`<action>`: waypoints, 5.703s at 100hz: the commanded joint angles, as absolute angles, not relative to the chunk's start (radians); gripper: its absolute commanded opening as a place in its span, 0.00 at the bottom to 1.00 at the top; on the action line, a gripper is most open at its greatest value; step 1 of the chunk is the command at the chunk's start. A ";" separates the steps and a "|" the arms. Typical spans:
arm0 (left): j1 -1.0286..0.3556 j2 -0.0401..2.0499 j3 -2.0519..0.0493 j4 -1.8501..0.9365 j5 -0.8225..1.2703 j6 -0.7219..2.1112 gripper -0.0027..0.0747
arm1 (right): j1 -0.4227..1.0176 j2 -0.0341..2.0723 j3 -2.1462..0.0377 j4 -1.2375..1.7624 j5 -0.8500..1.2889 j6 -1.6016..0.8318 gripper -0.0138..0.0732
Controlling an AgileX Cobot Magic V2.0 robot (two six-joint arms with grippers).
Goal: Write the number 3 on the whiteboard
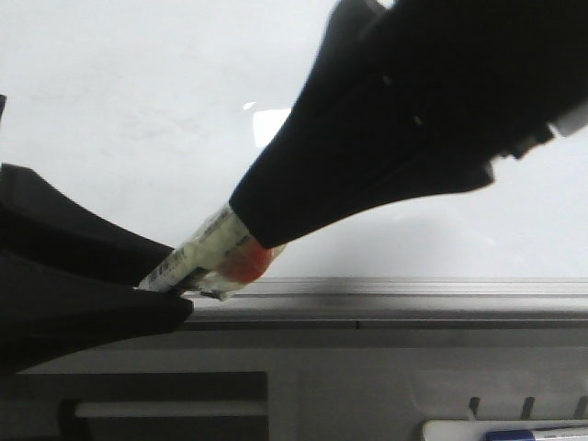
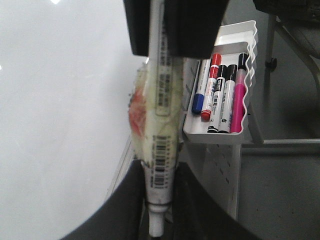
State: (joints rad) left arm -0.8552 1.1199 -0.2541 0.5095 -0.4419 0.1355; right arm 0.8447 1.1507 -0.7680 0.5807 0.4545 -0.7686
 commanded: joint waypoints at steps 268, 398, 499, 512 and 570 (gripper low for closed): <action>-0.639 0.577 -0.281 0.148 -0.419 0.238 0.01 | 0.553 1.237 -1.033 0.421 0.578 -0.695 0.11; -0.811 0.670 -0.281 0.276 -0.315 0.226 0.32 | 0.726 1.175 -1.060 0.428 0.732 -0.616 0.11; -0.855 0.983 -0.281 0.274 -0.442 0.226 0.44 | 0.806 1.261 -1.113 0.480 0.702 -0.616 0.11; -0.855 0.983 -0.281 0.274 -0.444 0.226 0.41 | 0.806 1.261 -1.113 0.480 0.704 -0.616 0.11; -0.855 0.983 -0.281 0.273 -0.443 0.228 0.01 | 0.806 1.261 -1.113 0.508 0.702 -0.626 0.36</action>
State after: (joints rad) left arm -0.8478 0.9892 -0.2541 0.2921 -0.3628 0.2387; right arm 0.8033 1.2801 -1.0808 0.4580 0.7427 -0.6175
